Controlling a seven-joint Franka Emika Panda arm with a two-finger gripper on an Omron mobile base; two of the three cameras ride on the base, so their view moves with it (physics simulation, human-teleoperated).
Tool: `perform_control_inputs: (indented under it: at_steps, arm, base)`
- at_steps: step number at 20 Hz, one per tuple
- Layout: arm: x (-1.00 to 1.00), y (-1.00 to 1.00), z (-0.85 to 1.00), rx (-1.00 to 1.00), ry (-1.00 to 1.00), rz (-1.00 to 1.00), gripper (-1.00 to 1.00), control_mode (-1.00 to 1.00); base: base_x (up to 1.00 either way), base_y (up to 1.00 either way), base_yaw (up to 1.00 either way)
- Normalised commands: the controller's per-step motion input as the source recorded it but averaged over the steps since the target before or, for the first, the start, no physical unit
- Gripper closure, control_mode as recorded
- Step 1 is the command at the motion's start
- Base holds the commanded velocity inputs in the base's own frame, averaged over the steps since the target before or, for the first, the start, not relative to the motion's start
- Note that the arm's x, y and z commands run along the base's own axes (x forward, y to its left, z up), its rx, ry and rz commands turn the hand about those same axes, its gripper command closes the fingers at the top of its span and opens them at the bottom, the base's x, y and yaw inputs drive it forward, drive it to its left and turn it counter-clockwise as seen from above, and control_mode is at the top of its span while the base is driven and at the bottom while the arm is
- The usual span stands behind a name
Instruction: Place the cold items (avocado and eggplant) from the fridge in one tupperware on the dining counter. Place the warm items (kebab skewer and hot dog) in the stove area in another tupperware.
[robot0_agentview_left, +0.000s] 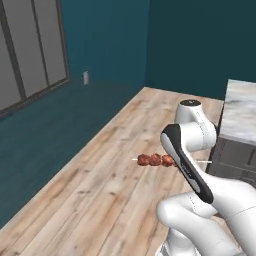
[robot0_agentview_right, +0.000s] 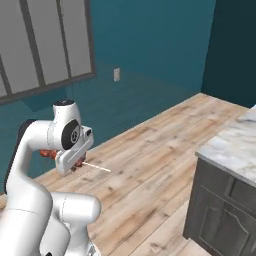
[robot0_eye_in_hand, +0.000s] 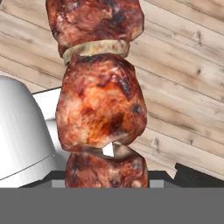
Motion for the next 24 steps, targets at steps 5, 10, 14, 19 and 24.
perform_control_inputs:
  at_steps: [5, 10, 14, 19, 24]
  arm:
    - [0.0, 0.0, 0.0, 0.0, 0.0, 0.0, 1.0, 1.0]
    - [0.0, 0.0, 0.0, 0.0, 0.0, 0.0, 1.0, 1.0]
    - [0.0, 0.0, 0.0, 0.0, 0.0, 0.0, 1.0, 1.0]
    - [0.0, 0.0, 0.0, 0.0, 0.0, 0.0, 1.0, 1.0]
    - [0.0, 0.0, 0.0, 0.0, 0.0, 0.0, 1.0, 1.0]
  base:
    - [1.0, 0.95, -0.5]
    - [1.0, 0.89, -0.55]
    - [1.0, 0.86, -0.55]
    - [1.0, 0.86, -0.54]
    - [1.0, 0.85, -0.51]
